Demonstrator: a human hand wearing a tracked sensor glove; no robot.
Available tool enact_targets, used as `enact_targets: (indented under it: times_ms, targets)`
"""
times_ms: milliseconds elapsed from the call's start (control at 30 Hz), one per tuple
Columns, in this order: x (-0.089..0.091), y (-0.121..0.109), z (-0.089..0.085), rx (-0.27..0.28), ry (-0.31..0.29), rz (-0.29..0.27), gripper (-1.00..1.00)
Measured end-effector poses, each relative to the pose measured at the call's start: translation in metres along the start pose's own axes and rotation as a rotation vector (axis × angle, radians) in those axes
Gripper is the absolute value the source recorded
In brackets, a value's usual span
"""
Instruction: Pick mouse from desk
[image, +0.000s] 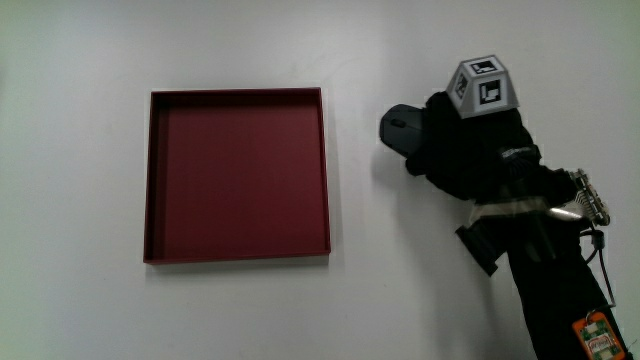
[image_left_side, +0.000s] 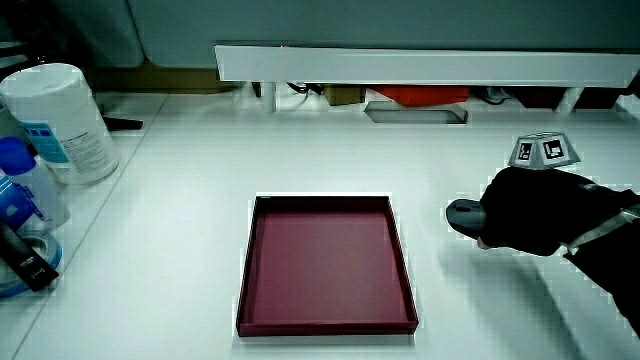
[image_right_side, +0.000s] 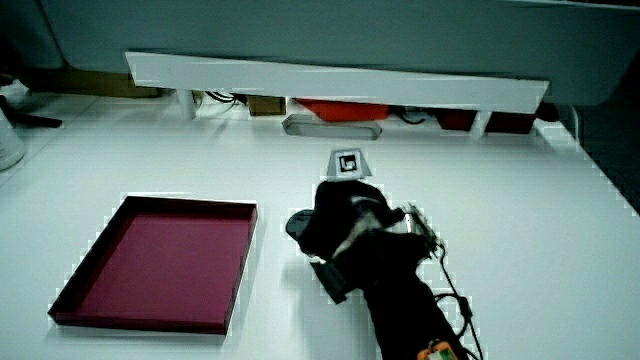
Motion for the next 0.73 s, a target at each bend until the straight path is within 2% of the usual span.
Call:
enact_targets:
  times_ms: [100,233,267,300,433,467,500,533,567,633,667,700,733]
  targets:
    - [-0.018,-0.017,0.010,0.057,-0.048,0.013,1.00]
    - [-0.037,-0.028,0.020,0.075,-0.075,0.036,1.00]
    - [-0.043,-0.033,0.024,0.090,-0.074,0.056,1.00]
    - [-0.049,-0.038,0.028,0.109,-0.096,0.051,1.00]
    - [-0.069,-0.048,0.039,0.122,-0.109,0.111,1.00]
    - [-0.074,-0.051,0.043,0.145,-0.112,0.127,1.00]
    - [-0.079,-0.052,0.044,0.134,-0.120,0.139,1.00]
    - [-0.080,-0.043,0.038,0.066,-0.079,0.200,1.00]
    - [-0.084,-0.043,0.038,0.063,-0.121,0.158,1.00]
    - [-0.091,-0.042,0.040,0.066,-0.108,0.185,1.00]
    - [-0.095,-0.042,0.041,0.073,-0.127,0.175,1.00]
    - [-0.104,-0.054,0.050,0.149,-0.131,0.199,1.00]
    - [-0.108,-0.054,0.052,0.150,-0.133,0.202,1.00]
